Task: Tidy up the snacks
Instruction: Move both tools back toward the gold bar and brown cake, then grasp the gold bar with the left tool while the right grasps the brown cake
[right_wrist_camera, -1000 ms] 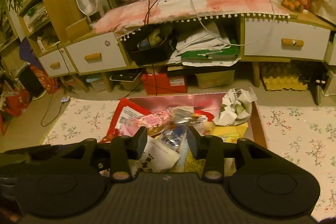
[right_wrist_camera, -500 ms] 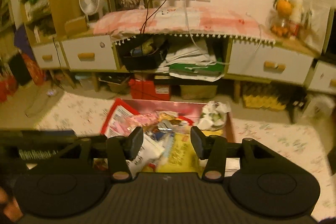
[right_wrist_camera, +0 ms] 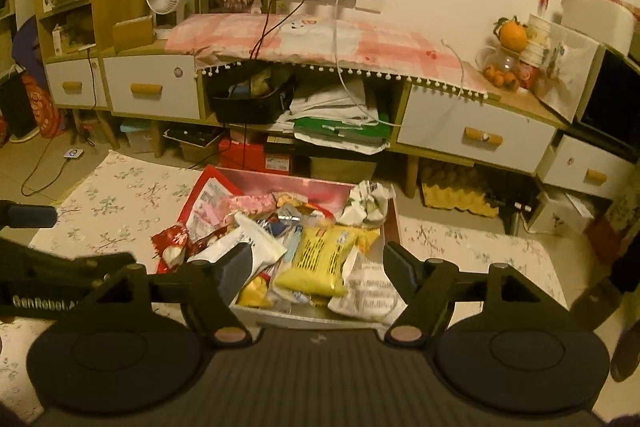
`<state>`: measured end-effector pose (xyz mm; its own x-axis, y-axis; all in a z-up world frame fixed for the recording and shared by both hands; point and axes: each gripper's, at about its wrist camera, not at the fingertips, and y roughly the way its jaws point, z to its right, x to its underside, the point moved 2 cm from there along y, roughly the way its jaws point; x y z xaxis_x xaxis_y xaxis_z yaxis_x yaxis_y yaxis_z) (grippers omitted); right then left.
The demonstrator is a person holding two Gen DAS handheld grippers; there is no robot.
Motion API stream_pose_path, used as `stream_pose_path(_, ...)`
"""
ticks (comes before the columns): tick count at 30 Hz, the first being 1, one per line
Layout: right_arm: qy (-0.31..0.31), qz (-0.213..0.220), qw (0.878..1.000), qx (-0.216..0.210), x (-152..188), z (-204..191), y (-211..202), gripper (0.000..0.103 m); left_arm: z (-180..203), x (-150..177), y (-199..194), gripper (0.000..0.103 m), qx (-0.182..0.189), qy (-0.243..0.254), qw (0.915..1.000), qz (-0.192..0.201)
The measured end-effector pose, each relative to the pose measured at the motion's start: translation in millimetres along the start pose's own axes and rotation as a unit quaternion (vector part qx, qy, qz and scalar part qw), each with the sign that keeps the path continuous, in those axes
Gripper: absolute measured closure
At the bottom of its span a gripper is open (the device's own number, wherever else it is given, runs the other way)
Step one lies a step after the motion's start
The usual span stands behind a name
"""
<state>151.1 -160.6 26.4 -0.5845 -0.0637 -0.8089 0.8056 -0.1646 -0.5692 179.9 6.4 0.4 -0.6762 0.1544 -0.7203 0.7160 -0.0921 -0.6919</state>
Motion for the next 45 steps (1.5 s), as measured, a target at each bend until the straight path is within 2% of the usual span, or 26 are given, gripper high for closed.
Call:
stream_pose_path(5,0.015,-0.009,1.000,-0.005,7,1,-11,0.030,2,14,-26,0.000,0.004,0.033,0.9994,0.010)
stream_pose_path(10,0.016,-0.016,1.000,-0.011,18,-1,-25,0.024,0,29,-32,0.000,0.020,0.032,0.9993,-0.004)
stream_pose_path(12,0.008,-0.018,1.000,-0.012,23,-3,-30,0.020,0,33,-31,0.000,0.031,0.030,0.9990,-0.012)
stream_pose_path(16,-0.005,-0.026,1.000,-0.010,33,-4,-33,0.004,-1,40,-26,0.000,0.051,0.017,0.9981,-0.030)
stream_pose_path(18,-0.019,-0.035,0.999,-0.011,38,-6,-30,0.001,-1,42,-19,0.000,0.060,0.007,0.9971,-0.047)
stream_pose_path(23,-0.022,-0.062,0.998,-0.014,49,-5,-19,0.000,3,48,-5,0.000,0.076,0.005,0.9941,-0.077)
stream_pose_path(29,0.016,-0.130,0.991,-0.031,63,3,3,0.000,11,57,14,0.000,0.070,0.031,0.9913,-0.107)
stream_pose_path(40,0.010,-0.146,0.989,-0.038,66,2,7,0.000,32,78,41,0.001,0.066,0.105,0.9835,-0.132)
stream_pose_path(43,-0.001,-0.147,0.988,-0.039,67,-1,7,0.000,36,83,45,0.006,0.059,0.123,0.9826,-0.126)
stream_pose_path(45,-0.004,-0.146,0.989,-0.037,67,-1,8,0.000,37,85,48,0.017,0.059,0.123,0.9825,-0.127)
